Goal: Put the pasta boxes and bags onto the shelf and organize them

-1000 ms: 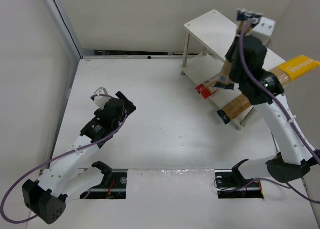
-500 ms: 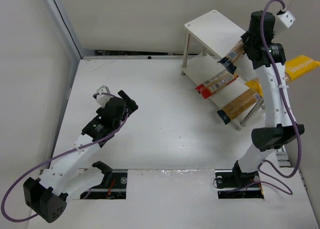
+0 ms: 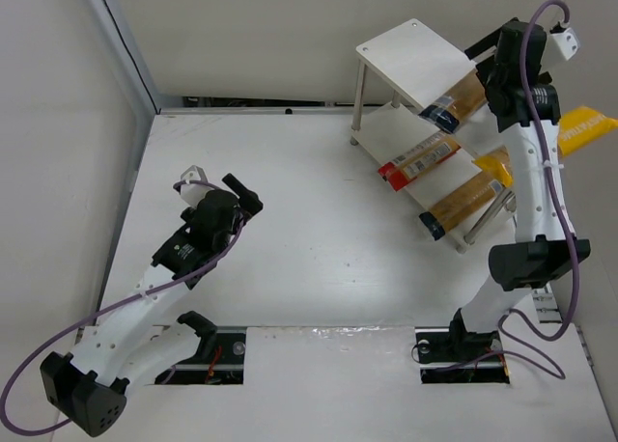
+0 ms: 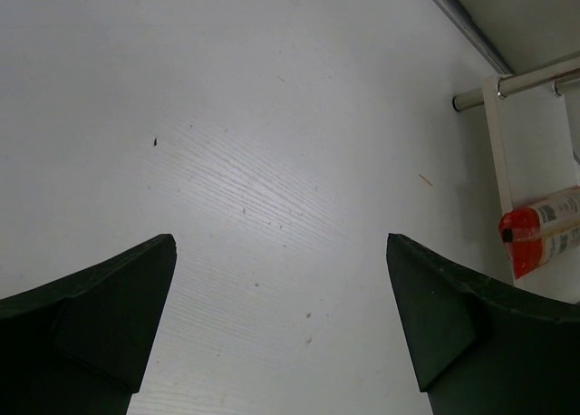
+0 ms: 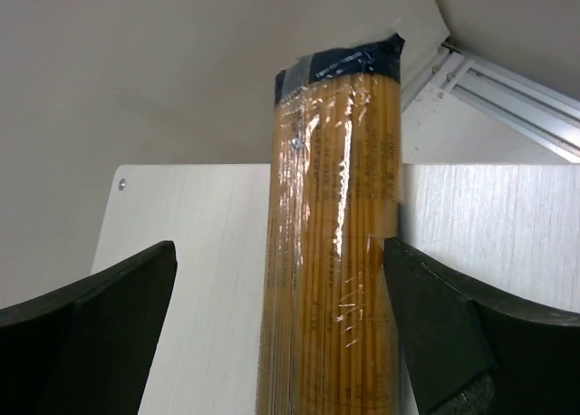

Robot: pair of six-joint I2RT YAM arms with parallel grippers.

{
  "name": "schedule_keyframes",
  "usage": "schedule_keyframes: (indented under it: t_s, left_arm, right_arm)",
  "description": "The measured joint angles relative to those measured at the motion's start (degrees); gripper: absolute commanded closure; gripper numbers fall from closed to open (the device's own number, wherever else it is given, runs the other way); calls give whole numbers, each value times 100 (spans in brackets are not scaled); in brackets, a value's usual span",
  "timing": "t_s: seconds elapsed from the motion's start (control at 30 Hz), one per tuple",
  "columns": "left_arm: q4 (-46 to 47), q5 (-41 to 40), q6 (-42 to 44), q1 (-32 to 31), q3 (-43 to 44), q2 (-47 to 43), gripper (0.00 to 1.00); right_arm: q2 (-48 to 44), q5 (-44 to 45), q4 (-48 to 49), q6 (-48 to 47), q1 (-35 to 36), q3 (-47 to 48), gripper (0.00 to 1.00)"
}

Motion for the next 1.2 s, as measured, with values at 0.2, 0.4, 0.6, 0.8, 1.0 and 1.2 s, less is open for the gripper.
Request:
schedule_keyframes:
  t_s: [0.2, 0.4, 0.6, 0.8, 1.0, 1.2]
  left_arm:
    - [-107, -20, 0, 0, 9, -9, 0]
    - [-201, -15, 17, 0, 44, -15, 0]
    - [-208, 17, 125, 0, 175, 157, 0]
    - [-297, -7, 160, 0, 280, 616, 0]
    - [-382, -122, 166, 0, 308, 667, 0]
    - [-385, -140, 168, 0, 323, 564, 0]
  right_arm:
    - [-608, 120, 669, -1154, 466, -391, 0]
    - [-2542, -44, 1694, -3101, 2332, -2317, 0]
    - [-5034, -87, 2253, -3639, 3897, -5936, 0]
    - [-4750, -33, 2225, -3364, 5364, -7987, 0]
    - [-3368, 492, 2039, -2559, 5862, -8199, 0]
    - [-2599, 1034, 2175, -2424, 6308, -8021, 0]
